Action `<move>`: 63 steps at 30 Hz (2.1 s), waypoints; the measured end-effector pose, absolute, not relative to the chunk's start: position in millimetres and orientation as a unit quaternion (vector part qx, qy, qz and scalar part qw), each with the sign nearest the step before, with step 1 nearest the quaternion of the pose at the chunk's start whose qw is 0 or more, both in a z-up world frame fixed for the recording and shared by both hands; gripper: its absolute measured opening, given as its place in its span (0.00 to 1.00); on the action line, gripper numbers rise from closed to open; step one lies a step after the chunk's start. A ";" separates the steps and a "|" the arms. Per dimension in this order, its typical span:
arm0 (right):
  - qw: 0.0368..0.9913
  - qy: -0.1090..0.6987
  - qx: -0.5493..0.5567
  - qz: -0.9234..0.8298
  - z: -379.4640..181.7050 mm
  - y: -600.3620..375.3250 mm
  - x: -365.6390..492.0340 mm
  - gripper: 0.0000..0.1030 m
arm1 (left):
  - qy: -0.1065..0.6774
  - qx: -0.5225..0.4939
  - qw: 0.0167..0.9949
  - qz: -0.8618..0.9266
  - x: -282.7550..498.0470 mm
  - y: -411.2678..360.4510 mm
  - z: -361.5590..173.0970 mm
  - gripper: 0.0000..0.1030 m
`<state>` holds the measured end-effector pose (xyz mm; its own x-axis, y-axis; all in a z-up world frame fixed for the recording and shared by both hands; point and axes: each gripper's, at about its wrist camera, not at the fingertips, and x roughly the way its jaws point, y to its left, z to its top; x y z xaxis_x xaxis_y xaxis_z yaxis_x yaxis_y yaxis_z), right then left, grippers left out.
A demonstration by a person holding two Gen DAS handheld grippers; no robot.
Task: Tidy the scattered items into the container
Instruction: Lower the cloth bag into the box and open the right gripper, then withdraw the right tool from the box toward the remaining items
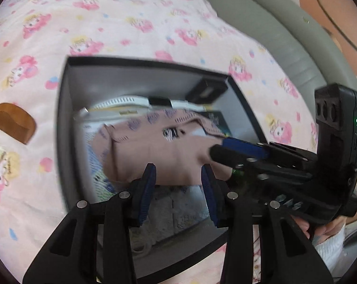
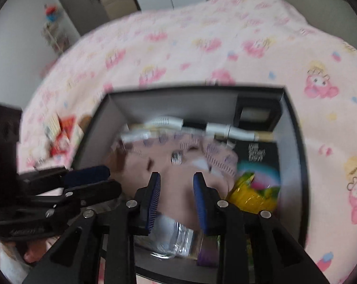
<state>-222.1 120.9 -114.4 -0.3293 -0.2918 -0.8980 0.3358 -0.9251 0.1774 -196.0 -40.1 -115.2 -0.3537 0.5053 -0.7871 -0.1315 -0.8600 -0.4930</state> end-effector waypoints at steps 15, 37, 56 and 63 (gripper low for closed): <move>0.159 0.002 0.544 -0.824 -115.4 127.2 -230.5 0.24 | -0.202 -0.551 0.176 0.790 -198.1 -41.4 -127.7 0.36; 0.129 -0.003 0.477 -0.869 -73.3 131.4 -187.8 0.26 | -0.196 -0.495 0.192 0.824 -176.5 -33.2 -84.9 0.40; 0.184 -0.015 0.423 -0.887 -21.6 78.5 -62.1 0.30 | -0.182 -0.414 0.182 0.873 -36.5 -67.9 -8.1 0.45; 0.237 0.027 0.429 -0.871 -25.7 18.7 -48.8 0.30 | -0.201 -0.410 0.129 0.880 -0.6 -120.5 -13.4 0.45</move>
<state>-48.8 18.7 -25.7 -0.5192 -0.3893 -0.7609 0.4363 -0.8862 0.1557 -0.6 -120.5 -13.4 -0.6297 0.3924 -0.6705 -0.0621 -0.8857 -0.4600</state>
